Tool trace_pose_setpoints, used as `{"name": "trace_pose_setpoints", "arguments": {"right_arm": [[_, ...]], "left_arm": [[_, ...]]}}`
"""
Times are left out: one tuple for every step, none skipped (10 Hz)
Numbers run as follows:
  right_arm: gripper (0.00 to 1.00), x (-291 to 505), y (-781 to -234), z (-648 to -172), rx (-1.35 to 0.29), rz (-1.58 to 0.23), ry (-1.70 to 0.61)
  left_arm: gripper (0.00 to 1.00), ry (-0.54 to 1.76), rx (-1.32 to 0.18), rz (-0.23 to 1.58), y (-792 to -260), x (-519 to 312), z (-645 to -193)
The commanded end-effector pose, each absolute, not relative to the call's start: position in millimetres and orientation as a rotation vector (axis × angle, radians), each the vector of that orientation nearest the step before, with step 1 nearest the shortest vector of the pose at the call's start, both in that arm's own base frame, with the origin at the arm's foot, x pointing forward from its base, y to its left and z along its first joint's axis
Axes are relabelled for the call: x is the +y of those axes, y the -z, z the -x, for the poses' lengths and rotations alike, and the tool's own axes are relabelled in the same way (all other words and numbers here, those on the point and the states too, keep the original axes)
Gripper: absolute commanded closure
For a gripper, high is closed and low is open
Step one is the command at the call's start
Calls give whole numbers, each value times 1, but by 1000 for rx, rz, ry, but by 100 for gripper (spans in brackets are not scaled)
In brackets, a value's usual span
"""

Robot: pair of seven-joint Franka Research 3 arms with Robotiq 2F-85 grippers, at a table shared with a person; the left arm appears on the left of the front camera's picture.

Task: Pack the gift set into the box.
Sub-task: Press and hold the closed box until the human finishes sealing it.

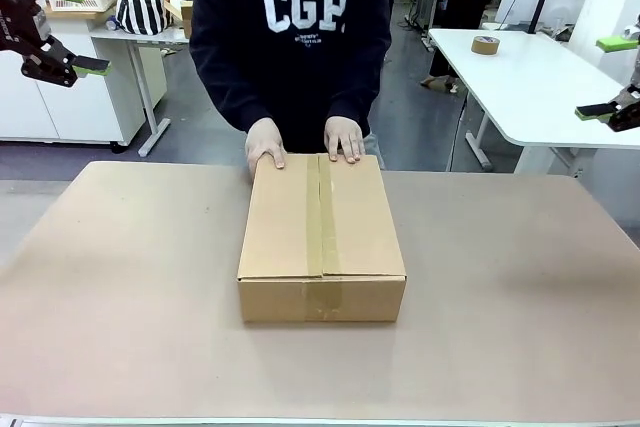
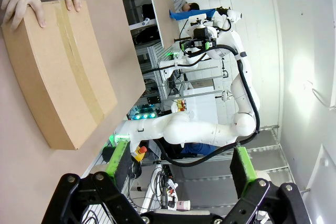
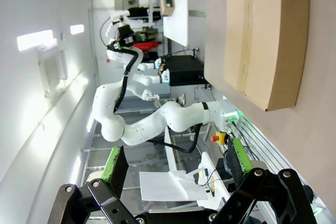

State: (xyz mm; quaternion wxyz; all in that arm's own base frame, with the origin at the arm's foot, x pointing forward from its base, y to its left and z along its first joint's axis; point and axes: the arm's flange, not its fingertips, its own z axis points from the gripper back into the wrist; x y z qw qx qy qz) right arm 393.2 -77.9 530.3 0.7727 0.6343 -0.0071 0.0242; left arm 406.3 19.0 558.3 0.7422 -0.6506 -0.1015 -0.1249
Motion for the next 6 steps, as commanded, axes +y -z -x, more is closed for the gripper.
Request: {"name": "trace_pose_setpoints", "arguments": {"right_arm": [[0, -79, -531, -392, -16, -1357, -61], [0, -79, -531, -392, -16, -1357, -61], [0, -79, -531, -392, -16, -1357, -61], [0, -79, -531, -392, -16, -1357, -61], [0, -79, -531, -392, -16, -1357, -61], [0, -79, -531, -392, -16, -1357, -61]], "left_arm": [[0, 266, -230, 1437, -561, 17, -405], [0, 266, -230, 1437, -561, 17, -405], [0, 266, -230, 1437, -561, 17, -405], [0, 266, -230, 1437, -561, 17, -405], [0, 266, -230, 1437, -561, 17, -405], [0, 266, -230, 1437, -561, 17, -405]]}}
